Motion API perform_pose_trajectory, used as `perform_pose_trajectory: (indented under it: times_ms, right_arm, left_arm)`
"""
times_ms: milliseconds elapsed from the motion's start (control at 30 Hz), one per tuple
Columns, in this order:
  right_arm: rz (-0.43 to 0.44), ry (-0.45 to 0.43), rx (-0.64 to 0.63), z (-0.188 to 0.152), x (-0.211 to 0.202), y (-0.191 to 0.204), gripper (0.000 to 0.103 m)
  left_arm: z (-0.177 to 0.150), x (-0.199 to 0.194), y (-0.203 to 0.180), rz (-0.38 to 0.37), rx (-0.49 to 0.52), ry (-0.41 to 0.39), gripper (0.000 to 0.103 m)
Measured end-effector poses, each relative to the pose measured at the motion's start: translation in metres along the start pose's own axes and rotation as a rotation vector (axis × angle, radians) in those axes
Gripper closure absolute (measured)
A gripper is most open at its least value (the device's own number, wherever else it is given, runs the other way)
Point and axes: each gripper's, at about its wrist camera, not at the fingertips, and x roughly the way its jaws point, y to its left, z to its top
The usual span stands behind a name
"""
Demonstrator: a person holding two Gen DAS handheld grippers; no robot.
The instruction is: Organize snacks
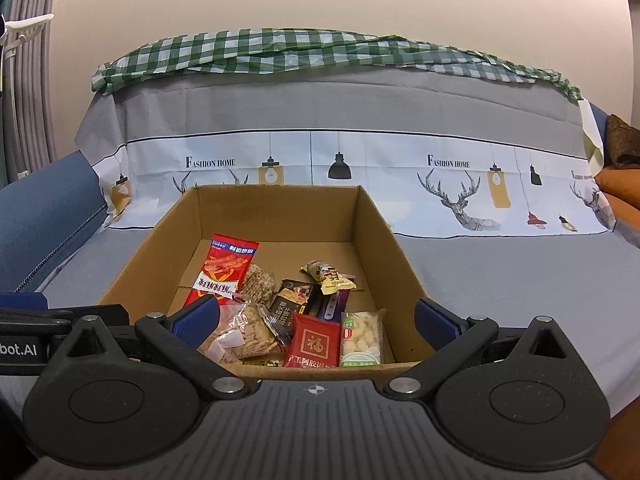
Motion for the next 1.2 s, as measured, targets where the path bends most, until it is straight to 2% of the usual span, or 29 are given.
perform_pose_trajectory:
  times_ms: [1200]
  right_arm:
    - [-0.004,0.002,-0.012,-0.0011,0.0004,0.0006,0.001]
  left_arm:
    - [0.0004,-0.0015,-0.0001,-0.008,0.009,-0.006,0.000]
